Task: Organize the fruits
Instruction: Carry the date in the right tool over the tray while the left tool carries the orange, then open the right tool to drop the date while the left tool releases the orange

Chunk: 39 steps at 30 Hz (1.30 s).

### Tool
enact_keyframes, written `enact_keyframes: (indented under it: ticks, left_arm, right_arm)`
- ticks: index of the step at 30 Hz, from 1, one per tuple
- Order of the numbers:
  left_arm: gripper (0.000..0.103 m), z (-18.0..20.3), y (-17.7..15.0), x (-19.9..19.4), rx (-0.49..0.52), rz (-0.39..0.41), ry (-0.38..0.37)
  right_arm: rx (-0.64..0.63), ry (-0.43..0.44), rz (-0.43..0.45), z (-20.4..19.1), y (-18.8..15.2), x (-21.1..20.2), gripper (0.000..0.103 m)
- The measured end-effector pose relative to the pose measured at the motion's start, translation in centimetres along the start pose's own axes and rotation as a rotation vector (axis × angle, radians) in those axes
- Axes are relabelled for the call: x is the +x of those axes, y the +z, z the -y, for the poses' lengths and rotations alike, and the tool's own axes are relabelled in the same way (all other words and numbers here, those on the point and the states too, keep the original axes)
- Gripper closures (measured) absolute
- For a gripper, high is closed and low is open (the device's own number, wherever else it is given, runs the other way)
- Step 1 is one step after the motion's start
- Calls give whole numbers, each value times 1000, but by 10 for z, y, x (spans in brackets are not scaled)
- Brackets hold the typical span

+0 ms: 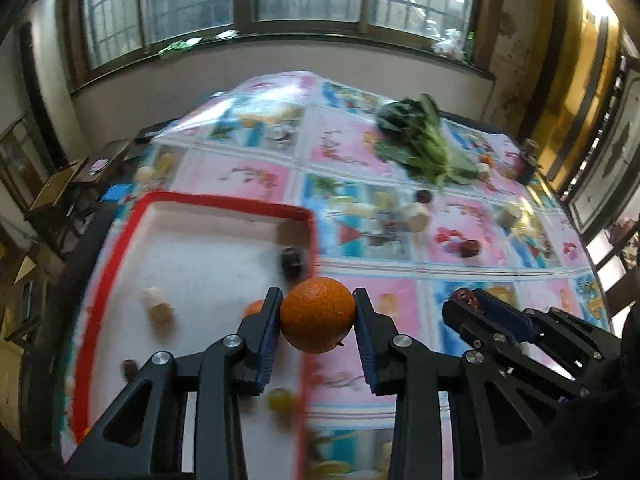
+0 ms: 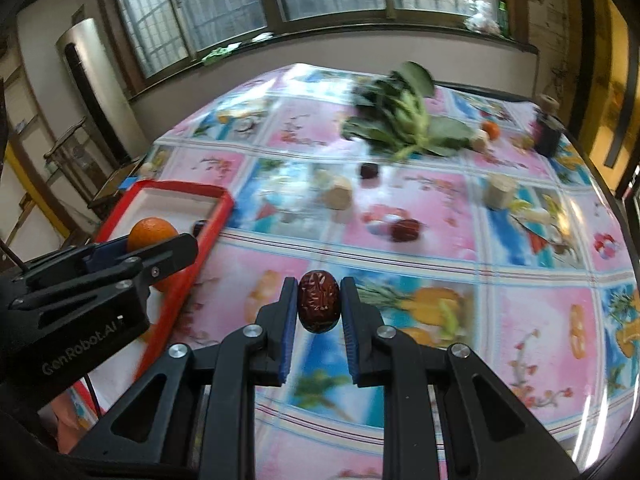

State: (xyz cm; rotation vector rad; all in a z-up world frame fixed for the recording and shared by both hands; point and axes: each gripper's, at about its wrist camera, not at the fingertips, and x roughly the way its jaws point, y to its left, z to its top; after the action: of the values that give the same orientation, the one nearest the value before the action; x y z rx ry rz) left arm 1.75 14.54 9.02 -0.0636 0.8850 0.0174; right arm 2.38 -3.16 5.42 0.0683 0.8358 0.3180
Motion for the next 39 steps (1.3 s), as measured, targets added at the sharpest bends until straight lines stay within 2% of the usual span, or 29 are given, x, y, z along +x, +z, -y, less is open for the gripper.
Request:
enact_keyframes:
  ticks: [14, 23, 39]
  left_arm:
    - [68, -89, -21, -5, -84, -45, 130]
    - [68, -114, -32, 6, -117, -82, 140]
    - [68, -127, -39, 27, -123, -132, 147]
  right_arm:
    - [-122, 98, -3, -105, 13, 22, 80]
    - [-199, 134, -34, -155, 16, 41, 80]
    - [-269, 124, -114, -181, 16, 77, 80]
